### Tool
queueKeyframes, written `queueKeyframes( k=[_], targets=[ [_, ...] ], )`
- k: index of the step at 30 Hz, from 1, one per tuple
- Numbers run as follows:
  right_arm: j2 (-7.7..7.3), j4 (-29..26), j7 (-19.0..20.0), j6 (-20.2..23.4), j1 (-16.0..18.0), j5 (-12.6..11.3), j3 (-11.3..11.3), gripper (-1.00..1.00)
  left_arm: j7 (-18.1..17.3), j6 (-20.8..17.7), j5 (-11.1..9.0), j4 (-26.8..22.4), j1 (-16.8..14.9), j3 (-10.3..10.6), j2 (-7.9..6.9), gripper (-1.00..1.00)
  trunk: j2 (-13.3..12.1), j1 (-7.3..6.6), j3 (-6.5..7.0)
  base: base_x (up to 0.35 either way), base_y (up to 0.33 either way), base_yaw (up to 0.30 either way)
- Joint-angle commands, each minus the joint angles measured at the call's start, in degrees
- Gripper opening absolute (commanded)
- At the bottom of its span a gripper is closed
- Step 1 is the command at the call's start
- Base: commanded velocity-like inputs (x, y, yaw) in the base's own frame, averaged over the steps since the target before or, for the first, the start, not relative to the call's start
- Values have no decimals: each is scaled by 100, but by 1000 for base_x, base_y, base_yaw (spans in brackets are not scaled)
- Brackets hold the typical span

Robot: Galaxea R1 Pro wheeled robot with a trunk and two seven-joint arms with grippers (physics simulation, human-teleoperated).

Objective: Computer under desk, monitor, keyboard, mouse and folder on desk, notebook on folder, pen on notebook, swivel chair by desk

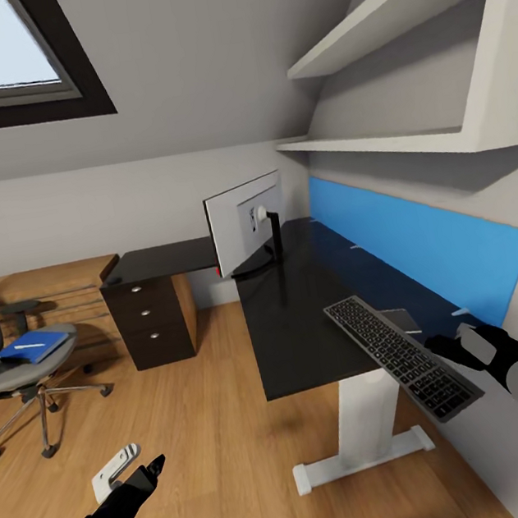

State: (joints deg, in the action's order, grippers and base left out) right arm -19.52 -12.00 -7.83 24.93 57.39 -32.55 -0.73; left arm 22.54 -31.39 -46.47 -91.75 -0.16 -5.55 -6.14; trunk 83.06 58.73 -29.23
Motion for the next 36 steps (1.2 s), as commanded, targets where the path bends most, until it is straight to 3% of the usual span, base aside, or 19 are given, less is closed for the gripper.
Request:
queueKeyframes(
  k=[1, 25, 31, 36],
  targets=[
    [0, -14, -37, 29, 0, -41, -6, 100, 49, -14, -61, -8, -2, 1, -2, 100, -38, -23, 13, 0, 0, 0],
    [4, -5, -44, 47, 0, -53, -16, 100, 40, -25, -62, -1, -2, 1, -2, 100, -38, -23, 13, 0, 0, 0],
    [0, -4, -44, 47, 0, -57, -228, 100, 40, -25, -63, -1, -2, 1, -2, 100, -38, -23, 13, 0, 0, 0],
    [0, -4, -48, 47, 0, -52, -266, 100, 40, -25, -64, -1, -2, 1, -2, 100, -38, -23, 13, -52, 47, 0]
  ],
)
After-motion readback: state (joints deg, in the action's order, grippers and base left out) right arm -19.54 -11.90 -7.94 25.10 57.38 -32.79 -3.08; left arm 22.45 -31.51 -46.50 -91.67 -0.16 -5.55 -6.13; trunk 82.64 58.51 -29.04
